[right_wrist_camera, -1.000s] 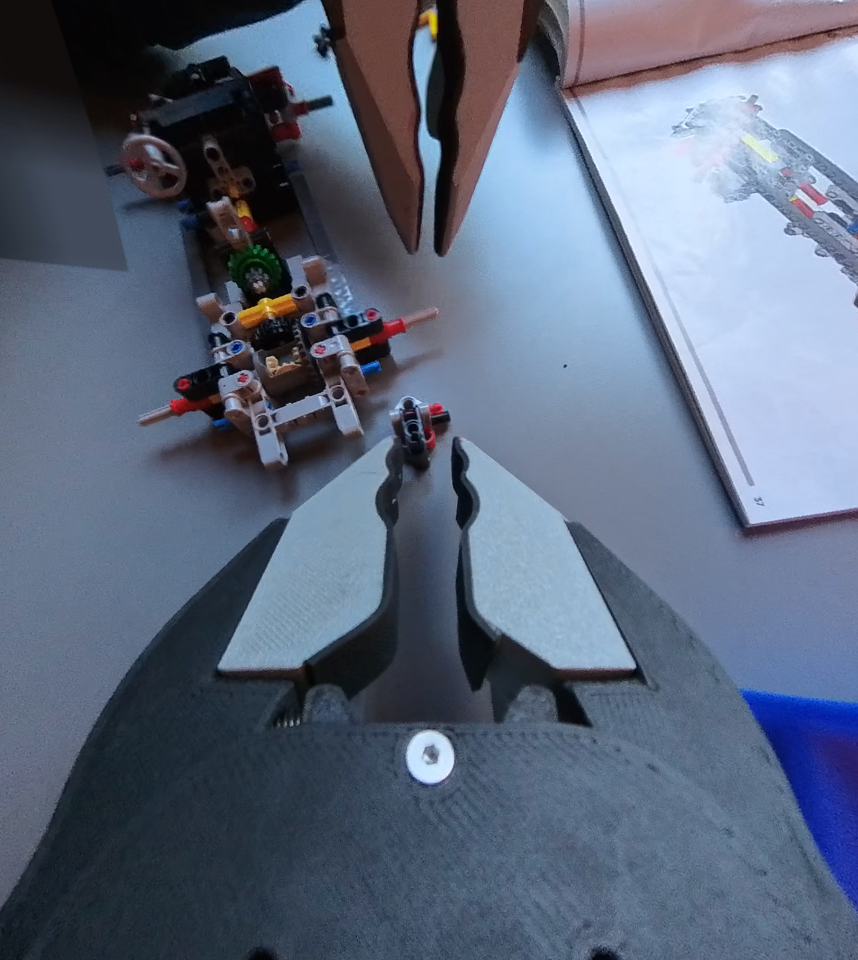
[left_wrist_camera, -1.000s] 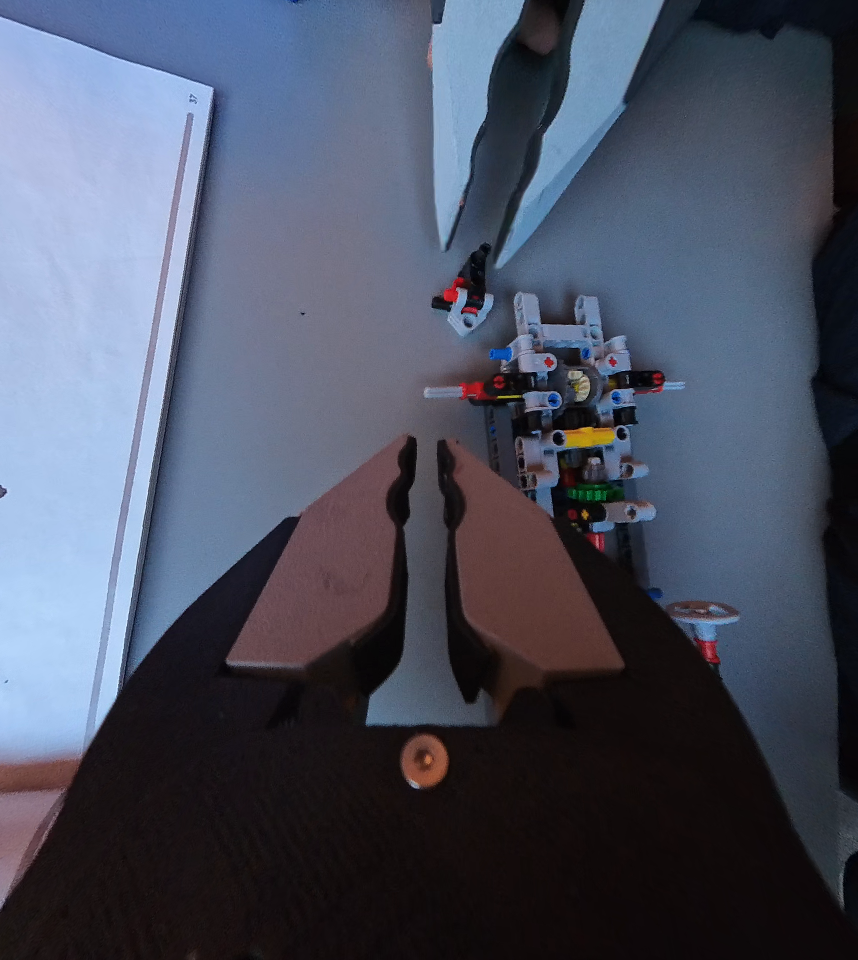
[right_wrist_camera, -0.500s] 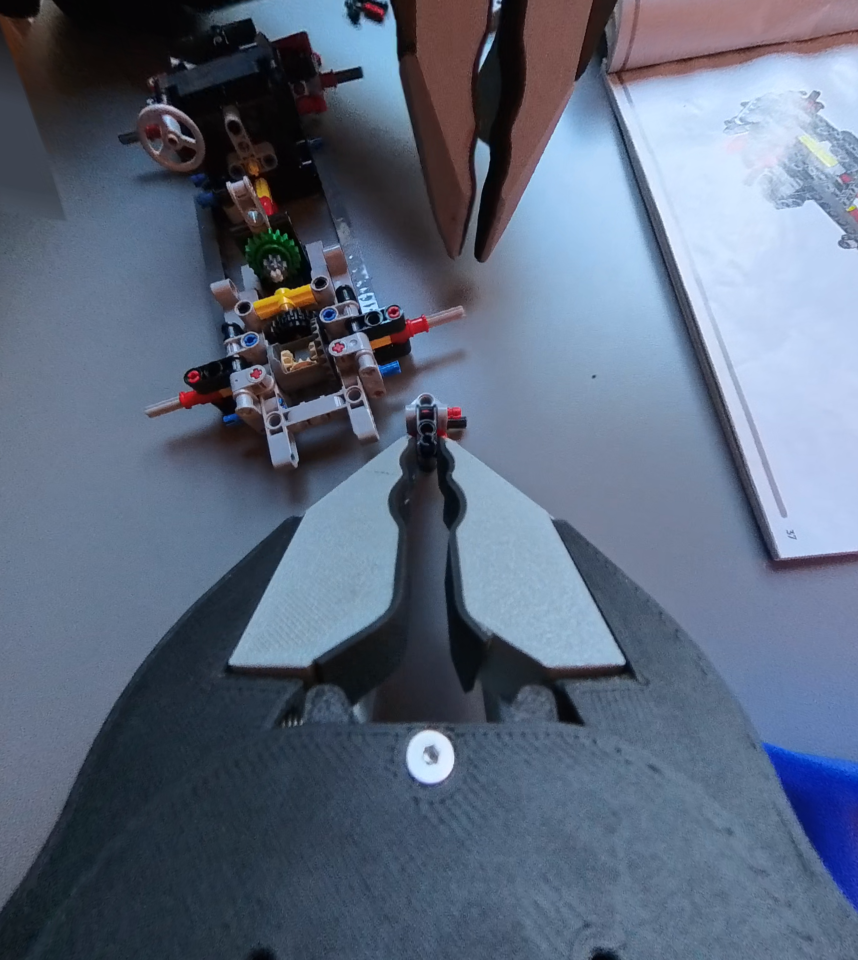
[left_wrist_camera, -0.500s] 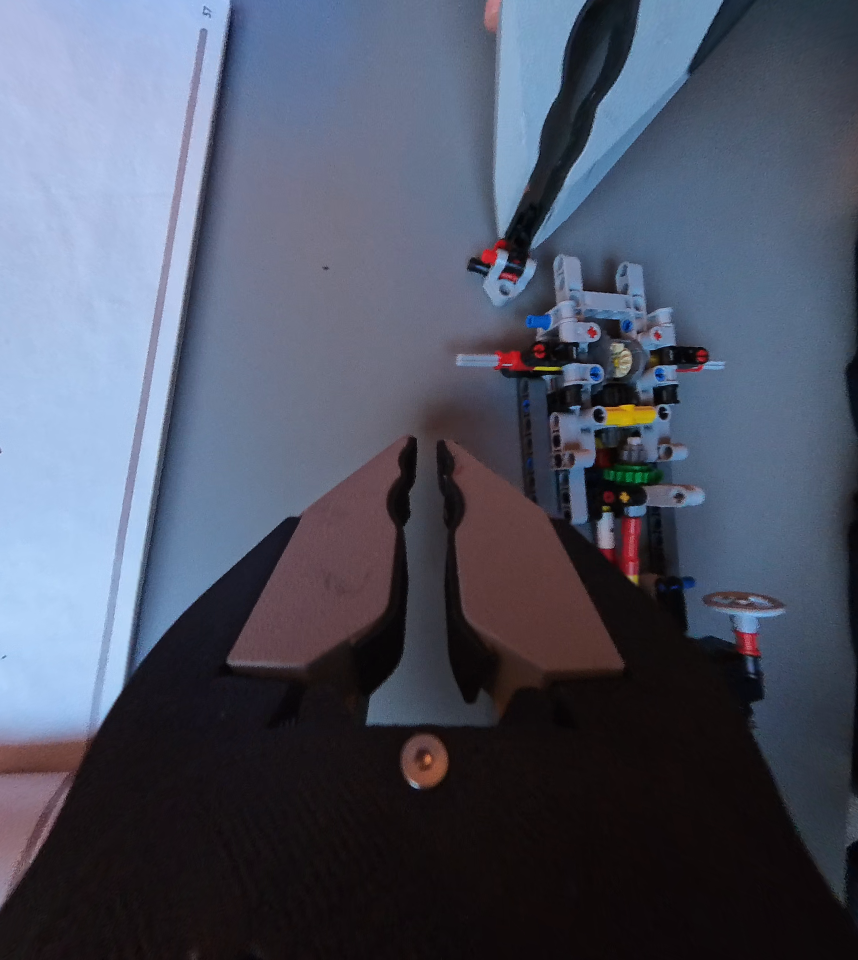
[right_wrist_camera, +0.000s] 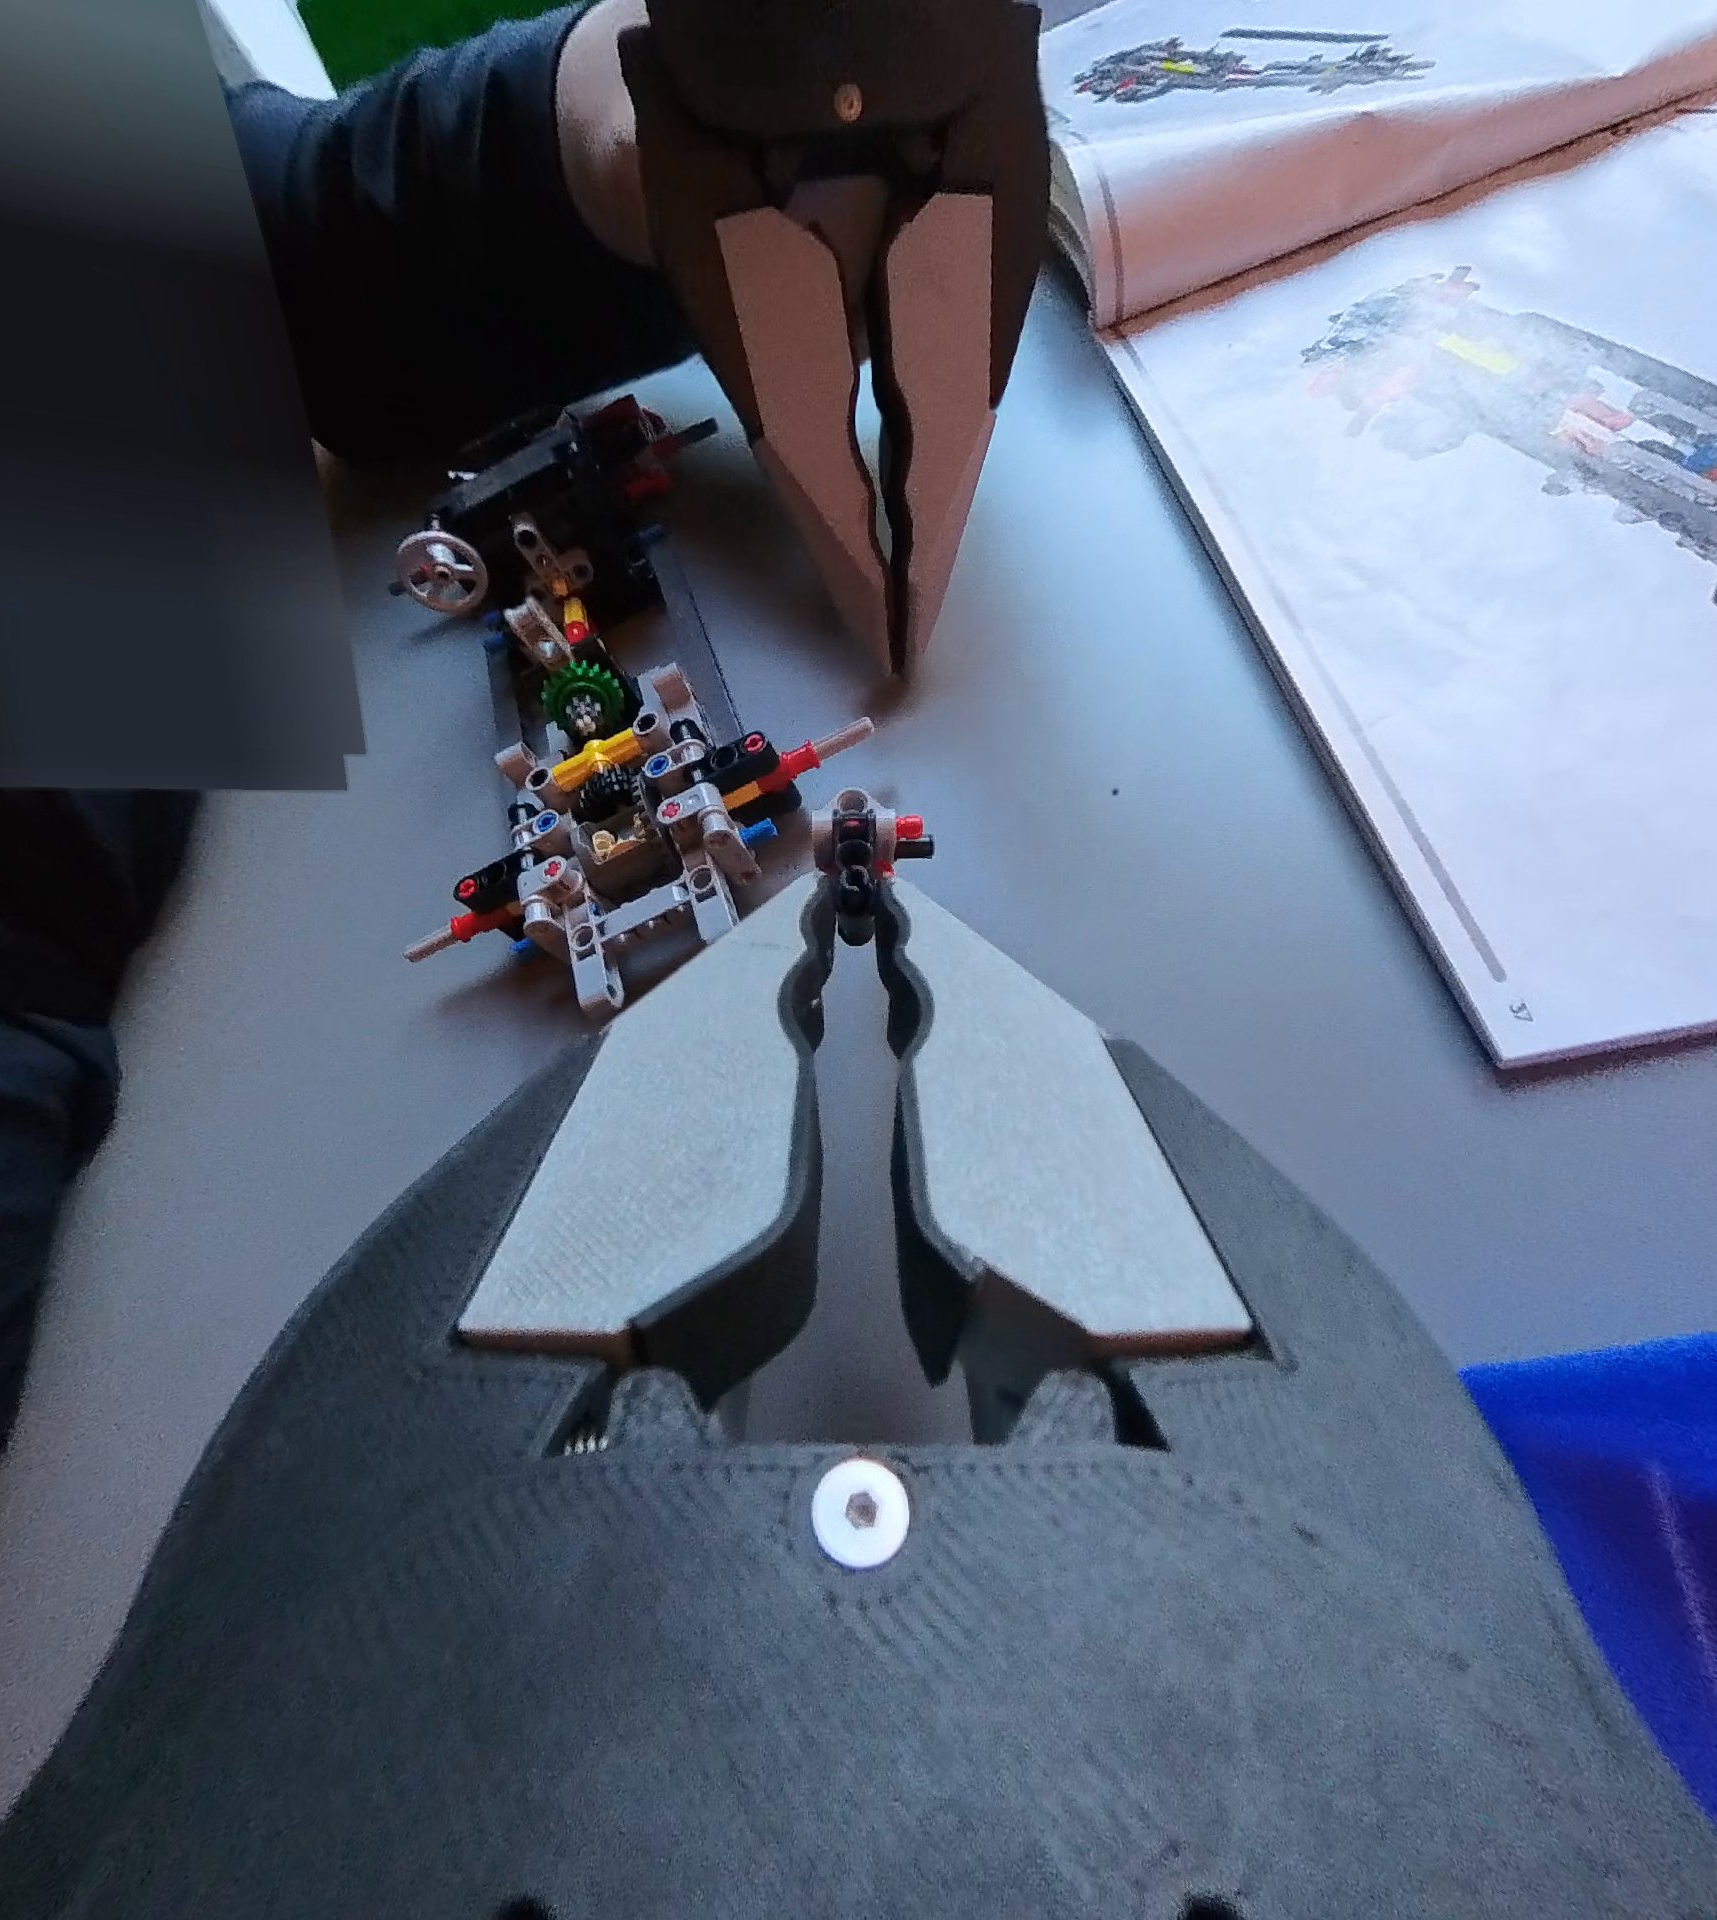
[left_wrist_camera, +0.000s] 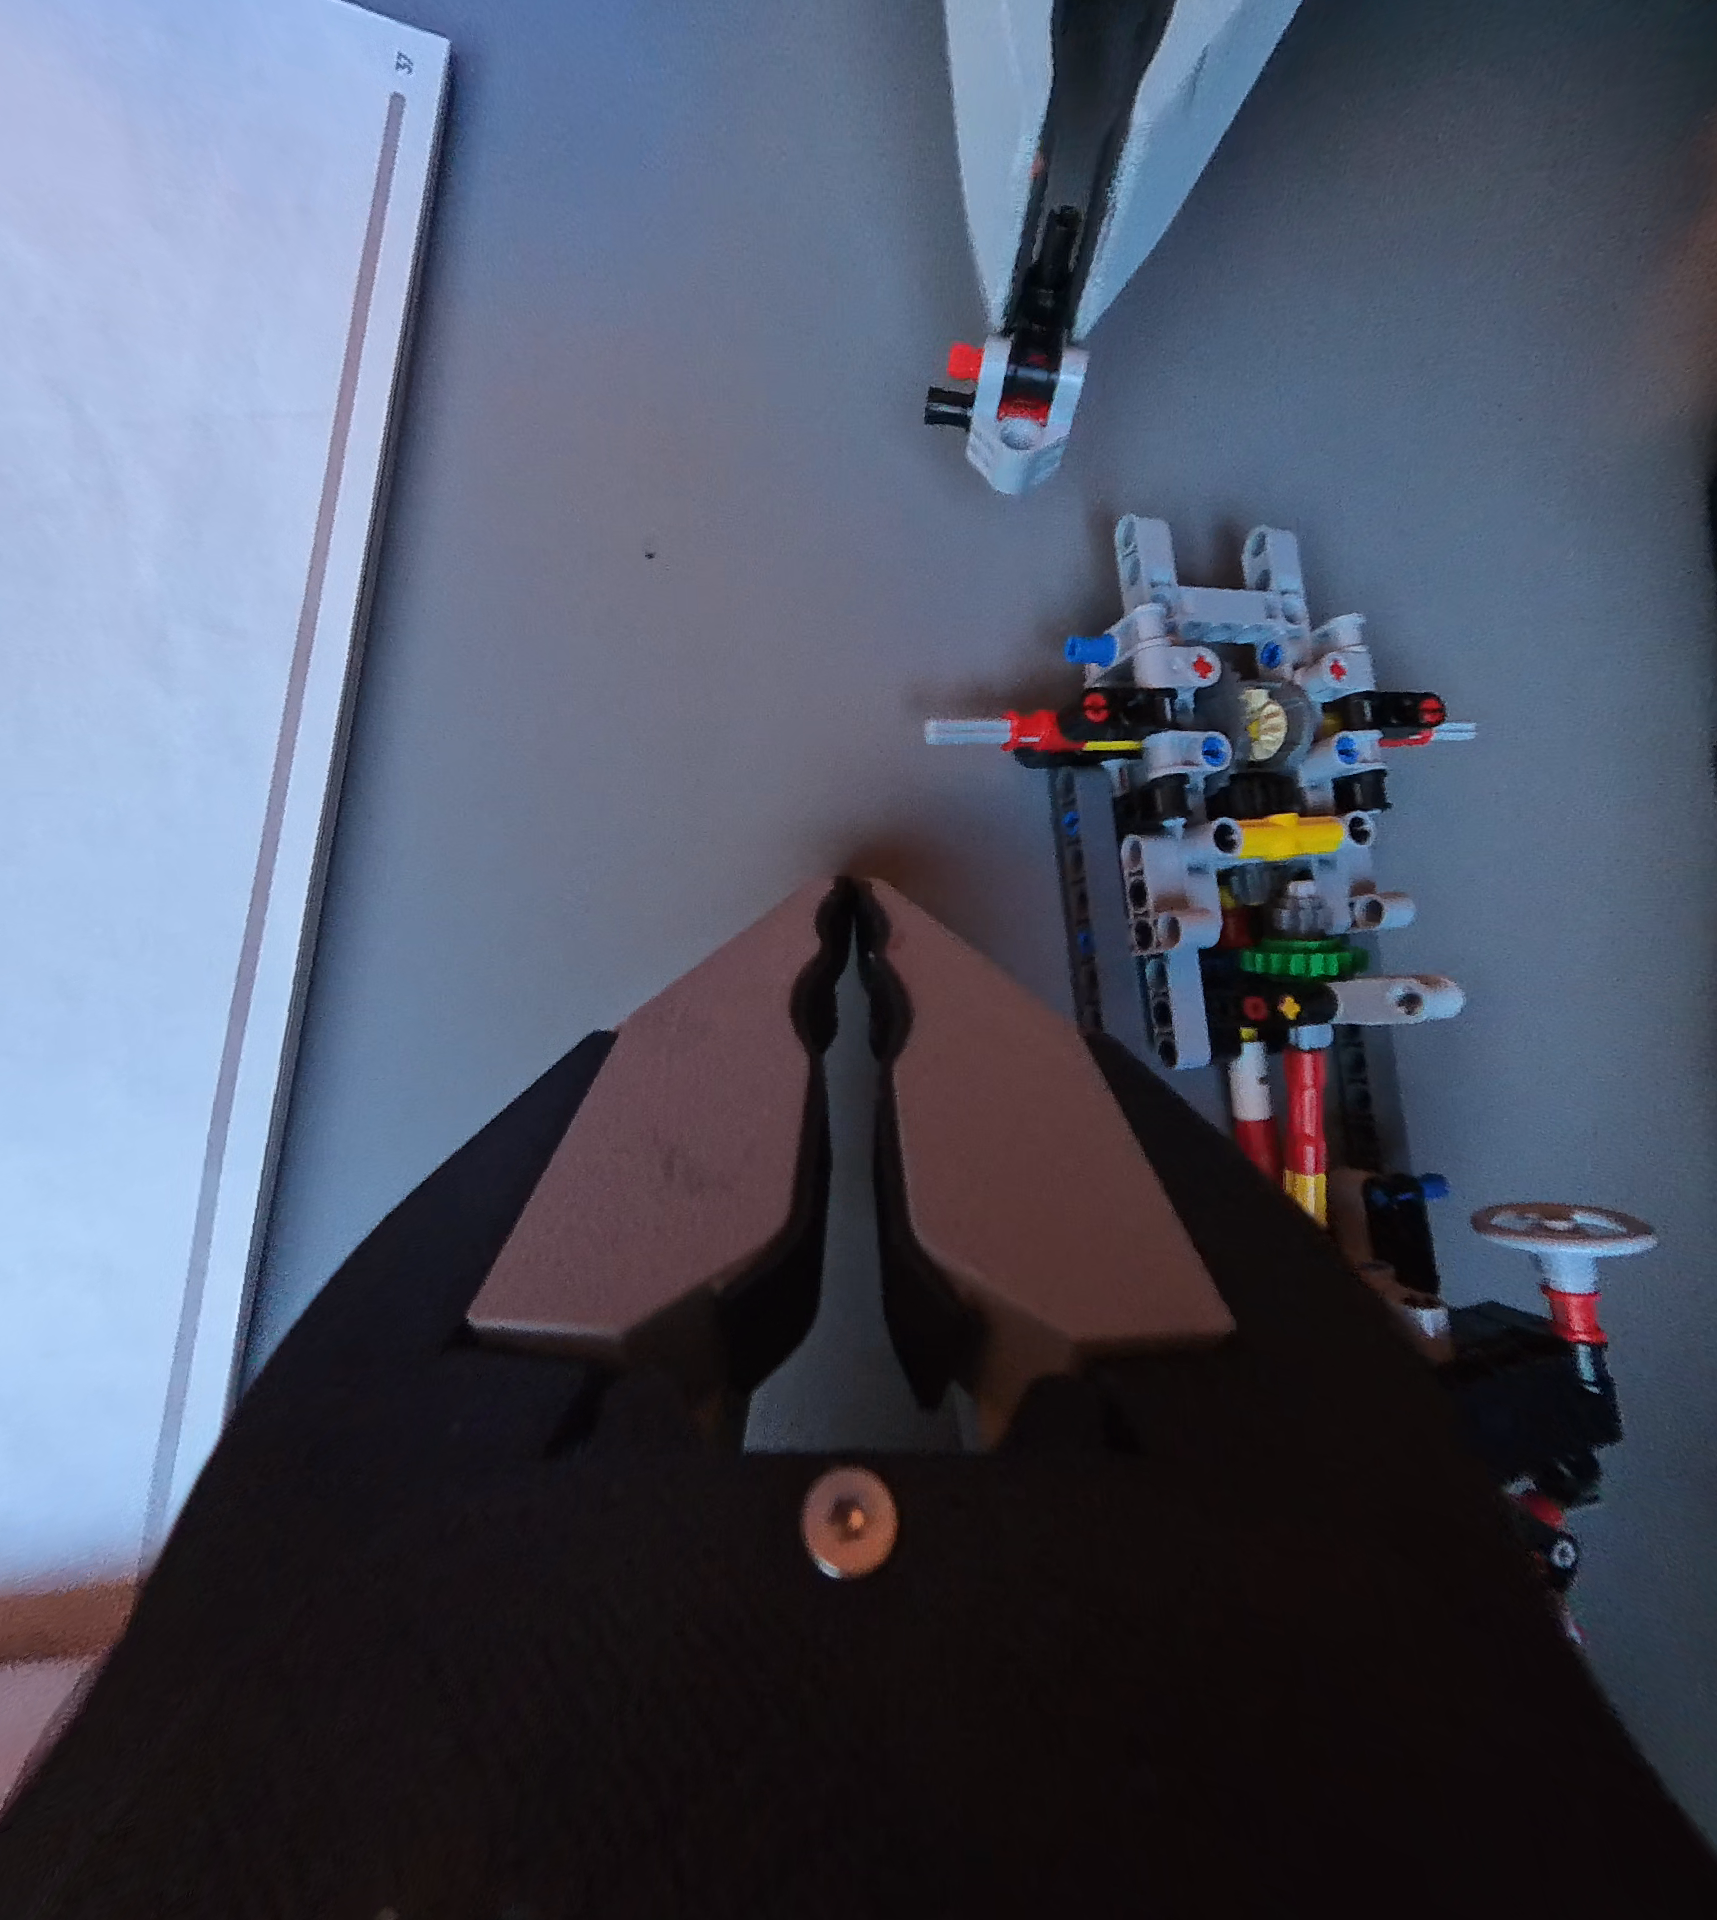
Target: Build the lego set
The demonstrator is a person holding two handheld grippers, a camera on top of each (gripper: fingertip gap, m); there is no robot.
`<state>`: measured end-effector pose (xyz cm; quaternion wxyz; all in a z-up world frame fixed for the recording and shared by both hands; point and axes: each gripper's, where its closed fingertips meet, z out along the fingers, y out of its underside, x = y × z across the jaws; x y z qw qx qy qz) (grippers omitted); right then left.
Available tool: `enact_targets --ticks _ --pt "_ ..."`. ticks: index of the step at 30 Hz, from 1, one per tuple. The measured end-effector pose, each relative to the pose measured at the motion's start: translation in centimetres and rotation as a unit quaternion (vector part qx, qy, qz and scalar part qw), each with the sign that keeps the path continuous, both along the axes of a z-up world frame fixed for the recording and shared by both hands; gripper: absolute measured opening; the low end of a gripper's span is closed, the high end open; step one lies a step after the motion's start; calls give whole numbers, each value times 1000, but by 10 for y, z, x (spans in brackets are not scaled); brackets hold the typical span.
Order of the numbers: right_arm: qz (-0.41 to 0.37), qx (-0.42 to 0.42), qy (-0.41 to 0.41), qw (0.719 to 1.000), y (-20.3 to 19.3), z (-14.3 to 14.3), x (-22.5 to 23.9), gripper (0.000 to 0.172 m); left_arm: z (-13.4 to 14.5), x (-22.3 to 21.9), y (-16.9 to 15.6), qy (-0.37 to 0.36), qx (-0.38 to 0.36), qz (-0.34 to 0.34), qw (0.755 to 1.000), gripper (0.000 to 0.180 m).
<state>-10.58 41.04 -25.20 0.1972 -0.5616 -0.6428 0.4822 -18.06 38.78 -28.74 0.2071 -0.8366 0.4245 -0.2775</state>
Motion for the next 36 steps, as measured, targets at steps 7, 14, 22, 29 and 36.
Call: enact_targets --ticks 7,14,22,29,36 --pt "-18 -53 11 998 9 7 0 4 0 0 0 -11 -10 4 1000 0" --pt "-38 -99 35 994 20 17 -1 4 10 -5 16 17 56 29 998 0" --pt "-49 -127 59 989 20 26 -11 4 39 19 23 -48 68 42 996 18" --pt "-18 -100 98 990 2 37 -18 4 50 42 19 -102 51 25 993 24" --pt "-15 -70 97 993 -2 35 -24 4 54 52 16 -113 69 7 991 23"
